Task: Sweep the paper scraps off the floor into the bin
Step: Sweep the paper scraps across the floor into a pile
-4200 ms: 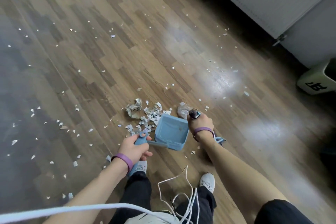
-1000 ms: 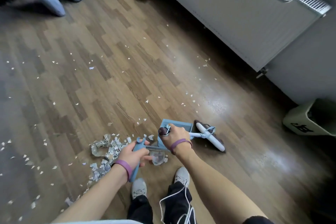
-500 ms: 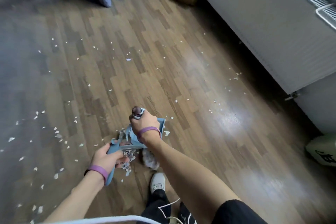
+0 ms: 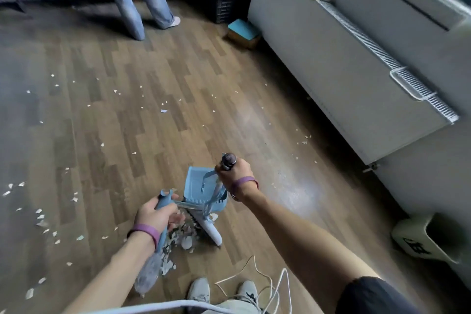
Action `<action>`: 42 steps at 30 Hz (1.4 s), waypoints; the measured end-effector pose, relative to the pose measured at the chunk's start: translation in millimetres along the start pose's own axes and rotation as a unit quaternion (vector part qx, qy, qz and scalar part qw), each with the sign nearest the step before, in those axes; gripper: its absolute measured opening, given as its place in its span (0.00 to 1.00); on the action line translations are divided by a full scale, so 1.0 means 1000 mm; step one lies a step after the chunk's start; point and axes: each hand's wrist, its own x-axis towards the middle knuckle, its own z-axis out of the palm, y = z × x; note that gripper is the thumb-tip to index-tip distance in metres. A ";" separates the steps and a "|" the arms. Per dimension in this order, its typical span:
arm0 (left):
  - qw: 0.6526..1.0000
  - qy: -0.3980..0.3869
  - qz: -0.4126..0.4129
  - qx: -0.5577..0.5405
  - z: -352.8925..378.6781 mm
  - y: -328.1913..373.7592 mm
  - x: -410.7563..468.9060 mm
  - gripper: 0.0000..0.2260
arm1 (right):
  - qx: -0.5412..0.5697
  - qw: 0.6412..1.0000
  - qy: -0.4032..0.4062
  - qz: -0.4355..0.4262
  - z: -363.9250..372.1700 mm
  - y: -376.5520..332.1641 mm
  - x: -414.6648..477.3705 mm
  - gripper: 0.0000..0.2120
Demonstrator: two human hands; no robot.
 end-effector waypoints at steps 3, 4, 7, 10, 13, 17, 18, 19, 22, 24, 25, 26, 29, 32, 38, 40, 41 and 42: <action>0.999 -0.027 0.006 -0.017 0.032 0.015 0.005 0.12 | -0.020 0.999 0.034 -0.002 -0.034 0.011 0.018 0.10; 0.999 -0.032 0.009 -0.024 0.042 0.019 0.005 0.11 | -0.027 0.999 0.039 -0.003 -0.045 0.015 0.024 0.10; 0.998 -0.054 0.022 -0.027 0.085 0.036 0.010 0.11 | -0.059 0.997 0.048 -0.013 -0.089 0.028 0.044 0.11; 0.996 -0.069 0.038 -0.036 0.138 0.053 0.018 0.11 | -0.086 0.994 0.058 -0.021 -0.138 0.048 0.072 0.12; 0.996 -0.070 0.048 -0.039 0.196 0.065 0.035 0.11 | -0.091 0.992 0.079 -0.025 -0.192 0.073 0.112 0.12; 0.997 -0.054 0.043 -0.018 0.275 0.078 0.064 0.10 | -0.103 0.990 0.084 -0.048 -0.265 0.110 0.186 0.10; 0.998 -0.047 0.040 -0.018 0.301 0.082 0.073 0.11 | -0.110 0.990 0.078 -0.052 -0.285 0.121 0.213 0.07; 0.998 -0.040 0.037 -0.022 0.326 0.086 0.082 0.11 | -0.117 0.989 0.071 -0.058 -0.305 0.132 0.239 0.06; 0.999 -0.018 0.020 -0.022 0.400 0.102 0.102 0.11 | -0.143 0.985 0.056 -0.073 -0.360 0.155 0.312 0.07; 1.000 -0.007 0.009 -0.021 0.444 0.116 0.112 0.11 | -0.156 0.985 0.036 -0.057 -0.391 0.166 0.355 0.07; 1.000 -0.002 0.004 -0.018 0.464 0.123 0.118 0.11 | -0.162 0.985 0.028 -0.047 -0.405 0.169 0.375 0.07; 1.000 0.002 0.000 -0.014 0.482 0.131 0.123 0.11 | -0.169 0.985 0.024 -0.040 -0.417 0.173 0.395 0.06; 1.000 0.008 -0.009 0.000 0.524 0.151 0.141 0.10 | -0.191 0.981 0.019 -0.035 -0.446 0.179 0.439 0.06; 1.000 0.003 -0.017 0.005 0.552 0.164 0.160 0.09 | -0.180 0.981 0.032 -0.062 -0.463 0.190 0.476 0.06; 0.999 0.012 -0.042 0.017 0.579 0.168 0.194 0.09 | -0.194 0.981 -0.020 -0.018 -0.464 0.214 0.536 0.13; 0.999 0.019 -0.045 0.025 0.579 0.164 0.200 0.09 | -0.234 0.971 -0.045 -0.012 -0.454 0.224 0.550 0.09; 0.998 0.023 -0.047 0.029 0.577 0.163 0.203 0.09 | -0.257 0.964 -0.068 -0.015 -0.448 0.226 0.554 0.08; 0.998 0.026 -0.051 0.032 0.575 0.161 0.205 0.09 | -0.274 0.957 -0.090 -0.023 -0.440 0.228 0.558 0.08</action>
